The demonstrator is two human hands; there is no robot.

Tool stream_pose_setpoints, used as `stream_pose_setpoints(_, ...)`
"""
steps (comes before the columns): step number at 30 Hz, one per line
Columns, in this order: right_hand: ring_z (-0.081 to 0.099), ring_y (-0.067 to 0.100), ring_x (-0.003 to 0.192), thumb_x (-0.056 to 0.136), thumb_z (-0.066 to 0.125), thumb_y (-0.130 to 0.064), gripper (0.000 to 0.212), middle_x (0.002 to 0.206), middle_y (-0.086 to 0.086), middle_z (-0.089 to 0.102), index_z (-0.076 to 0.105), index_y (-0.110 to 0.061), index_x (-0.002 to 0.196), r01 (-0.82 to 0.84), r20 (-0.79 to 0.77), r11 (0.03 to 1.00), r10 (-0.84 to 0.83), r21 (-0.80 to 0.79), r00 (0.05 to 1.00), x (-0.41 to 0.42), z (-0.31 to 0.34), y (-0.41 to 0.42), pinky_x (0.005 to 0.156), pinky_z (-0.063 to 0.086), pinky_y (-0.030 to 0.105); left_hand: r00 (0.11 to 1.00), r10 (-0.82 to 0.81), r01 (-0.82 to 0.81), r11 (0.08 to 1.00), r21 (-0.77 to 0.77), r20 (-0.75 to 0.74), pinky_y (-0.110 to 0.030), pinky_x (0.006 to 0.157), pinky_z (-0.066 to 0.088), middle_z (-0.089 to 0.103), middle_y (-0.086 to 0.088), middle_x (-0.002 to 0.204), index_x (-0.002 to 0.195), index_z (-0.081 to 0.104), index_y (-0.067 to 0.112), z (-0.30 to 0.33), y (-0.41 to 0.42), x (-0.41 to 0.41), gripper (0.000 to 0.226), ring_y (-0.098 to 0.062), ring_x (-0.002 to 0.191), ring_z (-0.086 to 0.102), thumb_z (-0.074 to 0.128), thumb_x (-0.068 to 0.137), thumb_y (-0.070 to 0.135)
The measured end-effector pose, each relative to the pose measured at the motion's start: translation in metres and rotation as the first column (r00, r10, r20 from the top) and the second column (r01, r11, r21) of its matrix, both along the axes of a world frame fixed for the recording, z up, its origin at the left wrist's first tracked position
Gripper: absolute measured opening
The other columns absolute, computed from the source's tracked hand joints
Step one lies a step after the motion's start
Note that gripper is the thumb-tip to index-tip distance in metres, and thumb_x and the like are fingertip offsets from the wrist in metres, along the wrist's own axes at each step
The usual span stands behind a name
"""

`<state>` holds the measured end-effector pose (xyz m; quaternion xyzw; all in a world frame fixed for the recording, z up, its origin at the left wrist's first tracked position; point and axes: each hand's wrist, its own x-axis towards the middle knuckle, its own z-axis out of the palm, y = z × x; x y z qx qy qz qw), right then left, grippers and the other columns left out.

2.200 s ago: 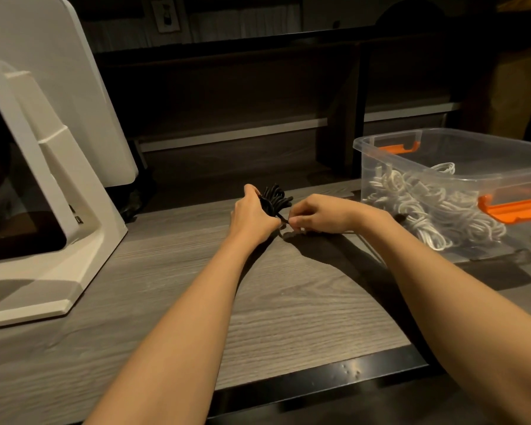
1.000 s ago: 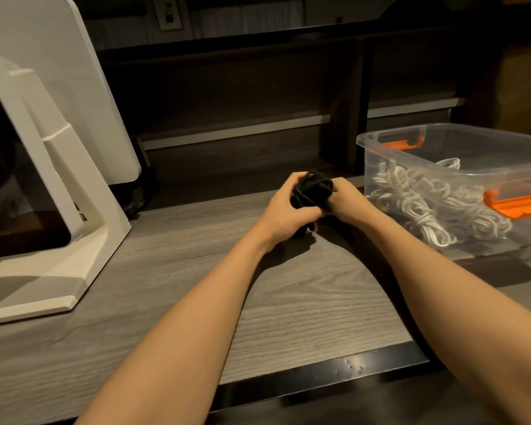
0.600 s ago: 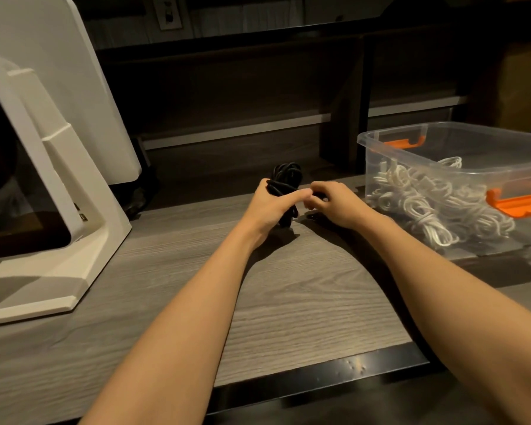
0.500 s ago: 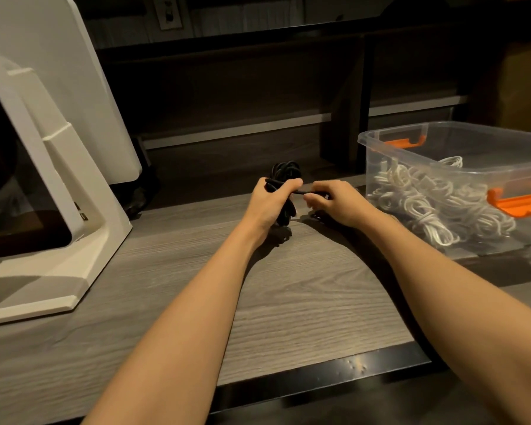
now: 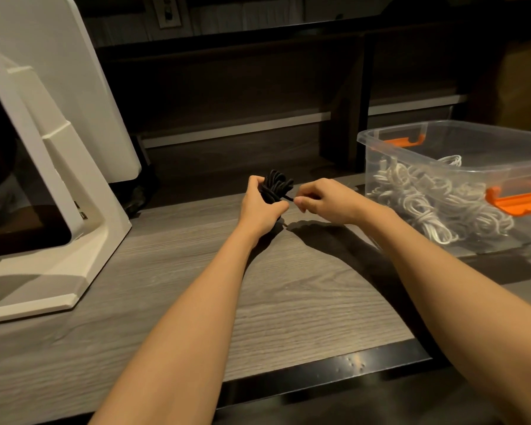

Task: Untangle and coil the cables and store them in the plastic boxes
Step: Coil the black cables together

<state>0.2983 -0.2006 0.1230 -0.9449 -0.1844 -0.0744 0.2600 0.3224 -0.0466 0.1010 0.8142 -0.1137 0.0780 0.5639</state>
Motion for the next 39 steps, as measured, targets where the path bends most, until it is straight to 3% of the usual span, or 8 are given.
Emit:
stream_pose_setpoints(4,0.045,0.004,0.06,0.1,0.047,-0.027,0.03,0.066,-0.009,0.049,0.054,-0.026,0.07,-0.055,-0.034,0.998,0.054,-0.007,0.998,-0.01,0.009,0.004,0.057,0.033,0.017,1.0,0.013,-0.013,1.0,0.012,0.0,-0.021,0.064,0.044,0.049,-0.002,0.114,0.12,0.037,0.021,0.0,0.001,0.0,0.048,-0.018,0.098,0.056,0.068,0.086,0.009)
stream_pose_setpoints(8,0.046,0.005,0.058,0.099,0.048,-0.028,0.03,0.064,-0.007,0.05,0.057,-0.023,0.071,-0.073,-0.038,0.997,0.074,0.02,0.997,-0.015,0.011,0.006,0.057,0.035,0.018,1.0,-0.029,0.029,1.0,0.009,0.013,-0.019,0.059,0.046,0.05,0.0,0.104,0.12,0.038,0.017,0.003,0.008,0.0,0.045,-0.011,0.082,0.057,0.066,0.086,0.006)
stream_pose_setpoints(13,0.05,0.006,0.061,0.098,0.05,-0.027,0.022,0.065,-0.006,0.053,0.066,-0.015,0.091,0.001,0.092,0.998,-0.006,0.059,0.996,-0.013,0.006,0.005,0.062,0.041,0.02,0.999,0.022,-0.022,1.0,-0.013,0.037,-0.044,0.075,0.058,0.059,-0.005,0.098,0.097,0.047,0.022,0.0,0.006,0.004,0.028,-0.028,0.089,0.065,0.067,0.084,0.008)
stream_pose_setpoints(16,0.052,0.006,0.063,0.099,0.047,-0.016,0.015,0.07,-0.004,0.057,0.058,-0.014,0.108,0.009,0.139,0.982,-0.036,0.186,0.99,-0.009,0.002,0.003,0.063,0.043,0.017,0.999,0.015,-0.014,1.0,-0.009,0.034,-0.029,0.066,0.049,0.054,-0.001,0.094,0.105,0.043,0.016,-0.001,0.006,0.005,0.028,-0.017,0.084,0.057,0.065,0.088,0.016)
stream_pose_setpoints(23,0.059,0.01,0.073,0.098,0.031,-0.007,0.037,0.082,0.003,0.071,0.067,-0.014,0.092,-0.116,-0.025,0.873,0.145,0.473,0.989,-0.013,0.01,0.002,0.058,0.042,0.018,0.998,0.009,-0.01,1.0,0.007,0.055,-0.022,0.063,0.042,0.05,0.001,0.098,0.122,0.036,0.012,-0.001,0.007,0.004,0.036,-0.009,0.081,0.052,0.058,0.095,0.024)
stream_pose_setpoints(28,0.064,-0.001,0.085,0.097,0.047,-0.005,0.024,0.1,-0.004,0.071,0.063,-0.018,0.11,-0.149,-0.06,0.91,0.186,0.388,0.981,-0.012,0.01,-0.003,0.062,0.044,0.013,0.999,-0.007,0.003,0.996,-0.089,-0.041,-0.027,0.061,0.046,0.055,-0.007,0.098,0.121,0.039,0.012,0.004,0.008,0.003,0.031,-0.016,0.075,0.055,0.055,0.096,0.022)
stream_pose_setpoints(33,0.056,0.012,0.075,0.092,0.059,-0.026,0.01,0.081,-0.005,0.063,0.068,-0.025,0.087,-0.092,0.056,0.976,0.083,0.195,0.995,-0.008,0.004,-0.002,0.068,0.042,0.025,0.994,-0.032,0.014,0.986,-0.164,-0.108,-0.023,0.06,0.044,0.057,-0.005,0.094,0.113,0.052,0.01,0.007,0.011,0.001,0.018,-0.014,0.078,0.054,0.052,0.098,0.02)
stream_pose_setpoints(39,0.043,0.011,0.063,0.098,0.047,-0.037,0.029,0.072,0.001,0.047,0.06,-0.022,0.076,-0.067,-0.049,0.982,0.077,0.176,0.996,-0.01,0.003,-0.001,0.059,0.034,0.023,0.974,-0.052,0.003,0.976,-0.217,-0.221,-0.027,0.056,0.044,0.056,-0.009,0.097,0.097,0.055,0.017,0.008,0.01,-0.001,0.012,-0.02,0.077,0.053,0.047,0.099,0.026)
